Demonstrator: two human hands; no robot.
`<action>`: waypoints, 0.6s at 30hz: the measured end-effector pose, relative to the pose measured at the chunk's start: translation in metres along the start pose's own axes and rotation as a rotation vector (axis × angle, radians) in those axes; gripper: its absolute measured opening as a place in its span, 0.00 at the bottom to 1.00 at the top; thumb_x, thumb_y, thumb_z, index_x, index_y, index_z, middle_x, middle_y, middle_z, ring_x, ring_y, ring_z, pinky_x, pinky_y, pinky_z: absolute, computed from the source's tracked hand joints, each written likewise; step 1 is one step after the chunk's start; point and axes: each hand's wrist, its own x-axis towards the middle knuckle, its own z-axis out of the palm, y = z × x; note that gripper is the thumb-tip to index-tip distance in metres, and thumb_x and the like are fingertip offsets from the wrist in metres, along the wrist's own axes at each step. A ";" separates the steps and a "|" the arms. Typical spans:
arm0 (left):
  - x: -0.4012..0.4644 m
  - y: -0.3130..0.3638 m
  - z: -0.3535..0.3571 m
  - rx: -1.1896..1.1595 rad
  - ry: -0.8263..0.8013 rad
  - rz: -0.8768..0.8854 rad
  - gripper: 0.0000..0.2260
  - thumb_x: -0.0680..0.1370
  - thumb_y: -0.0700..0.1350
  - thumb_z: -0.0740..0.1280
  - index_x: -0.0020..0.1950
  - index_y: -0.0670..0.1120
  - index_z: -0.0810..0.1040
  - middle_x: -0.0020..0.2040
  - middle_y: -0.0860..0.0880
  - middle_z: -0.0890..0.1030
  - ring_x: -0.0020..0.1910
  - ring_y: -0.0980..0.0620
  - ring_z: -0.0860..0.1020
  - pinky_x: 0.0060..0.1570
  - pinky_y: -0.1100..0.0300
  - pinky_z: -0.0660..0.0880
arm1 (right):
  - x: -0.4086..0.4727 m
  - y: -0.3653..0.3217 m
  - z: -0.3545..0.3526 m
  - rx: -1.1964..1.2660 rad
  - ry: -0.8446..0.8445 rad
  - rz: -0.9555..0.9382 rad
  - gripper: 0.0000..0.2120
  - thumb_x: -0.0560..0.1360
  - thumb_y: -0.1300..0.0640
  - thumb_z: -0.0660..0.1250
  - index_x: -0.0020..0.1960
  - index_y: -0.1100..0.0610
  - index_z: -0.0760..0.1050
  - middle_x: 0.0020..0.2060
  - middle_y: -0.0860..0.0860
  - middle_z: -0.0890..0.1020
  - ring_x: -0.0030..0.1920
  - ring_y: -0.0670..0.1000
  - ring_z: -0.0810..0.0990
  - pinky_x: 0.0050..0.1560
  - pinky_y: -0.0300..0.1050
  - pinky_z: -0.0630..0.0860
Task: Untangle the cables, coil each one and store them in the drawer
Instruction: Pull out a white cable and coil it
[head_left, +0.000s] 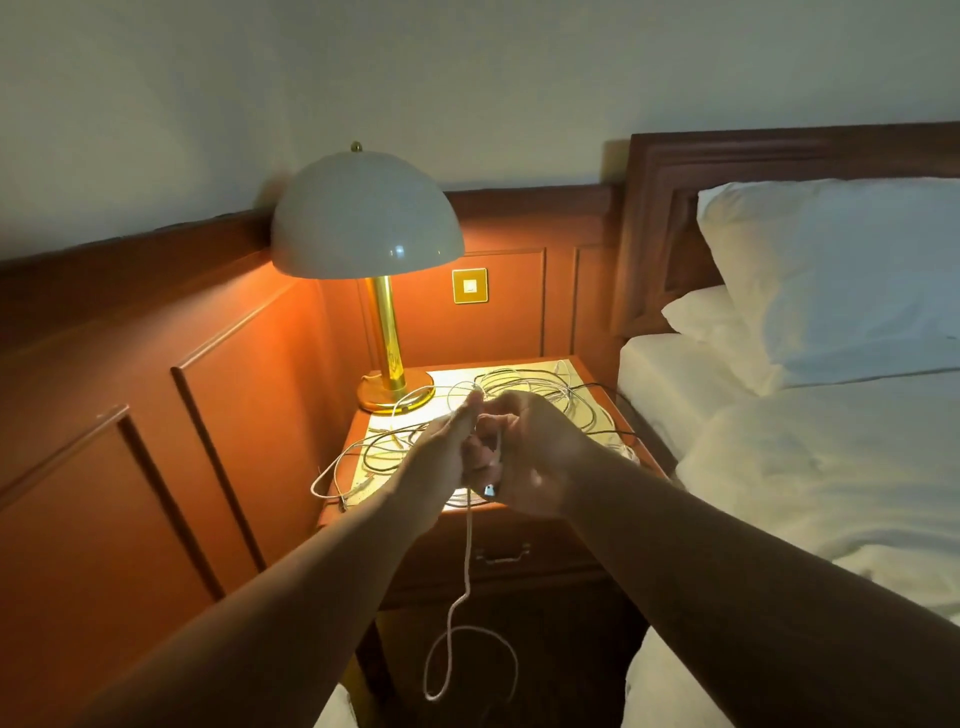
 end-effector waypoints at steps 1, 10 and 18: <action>0.006 -0.011 0.001 -0.078 0.033 -0.040 0.25 0.85 0.55 0.59 0.67 0.33 0.73 0.42 0.52 0.78 0.33 0.63 0.79 0.32 0.70 0.75 | 0.005 0.003 -0.004 0.040 -0.007 0.010 0.09 0.78 0.55 0.55 0.46 0.60 0.68 0.30 0.53 0.68 0.29 0.49 0.67 0.30 0.42 0.66; -0.026 -0.010 0.009 -0.386 -0.080 -0.266 0.14 0.85 0.51 0.57 0.58 0.41 0.74 0.35 0.55 0.79 0.30 0.61 0.78 0.29 0.67 0.74 | 0.034 -0.001 -0.032 0.128 -0.300 0.043 0.10 0.78 0.58 0.57 0.40 0.59 0.72 0.35 0.53 0.75 0.35 0.49 0.74 0.38 0.42 0.69; -0.052 -0.015 0.014 -0.014 -0.282 -0.247 0.10 0.84 0.46 0.60 0.60 0.61 0.75 0.40 0.54 0.76 0.38 0.52 0.75 0.43 0.59 0.75 | 0.077 0.014 -0.087 -0.625 -0.004 -0.620 0.12 0.83 0.56 0.56 0.50 0.60 0.76 0.47 0.57 0.81 0.50 0.55 0.83 0.56 0.50 0.77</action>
